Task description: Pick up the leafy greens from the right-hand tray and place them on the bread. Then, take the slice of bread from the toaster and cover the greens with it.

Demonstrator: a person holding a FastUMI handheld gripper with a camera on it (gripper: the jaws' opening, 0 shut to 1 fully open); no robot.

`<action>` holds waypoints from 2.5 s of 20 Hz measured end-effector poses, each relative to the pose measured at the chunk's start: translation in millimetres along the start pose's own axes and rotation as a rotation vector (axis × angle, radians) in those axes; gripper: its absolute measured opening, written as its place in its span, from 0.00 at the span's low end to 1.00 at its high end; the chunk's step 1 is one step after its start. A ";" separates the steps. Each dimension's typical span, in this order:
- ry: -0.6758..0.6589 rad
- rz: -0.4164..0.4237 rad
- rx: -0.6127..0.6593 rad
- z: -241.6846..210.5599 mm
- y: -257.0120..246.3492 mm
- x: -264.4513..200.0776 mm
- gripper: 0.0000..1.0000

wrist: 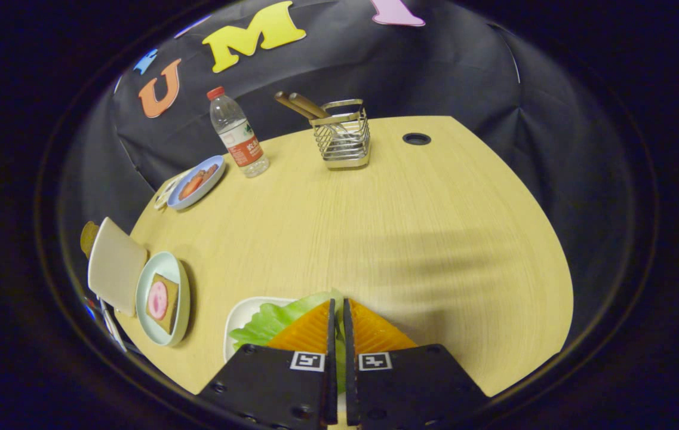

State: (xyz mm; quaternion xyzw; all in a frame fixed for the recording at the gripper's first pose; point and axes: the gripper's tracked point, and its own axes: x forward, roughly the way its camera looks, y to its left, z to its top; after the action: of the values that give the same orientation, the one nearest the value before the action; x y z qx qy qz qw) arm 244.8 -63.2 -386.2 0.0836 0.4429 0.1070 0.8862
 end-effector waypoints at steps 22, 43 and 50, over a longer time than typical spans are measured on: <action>-0.223 0.174 -0.299 -18.9 189.7 -158.3 0.01; -0.037 0.106 -0.134 -20.5 344.1 -29.5 0.01; 0.026 0.016 -0.094 -14.3 318.9 17.2 0.03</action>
State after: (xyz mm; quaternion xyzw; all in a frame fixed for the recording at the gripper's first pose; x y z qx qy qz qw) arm 206.5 249.3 -330.5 0.0438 0.4480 0.1356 0.8826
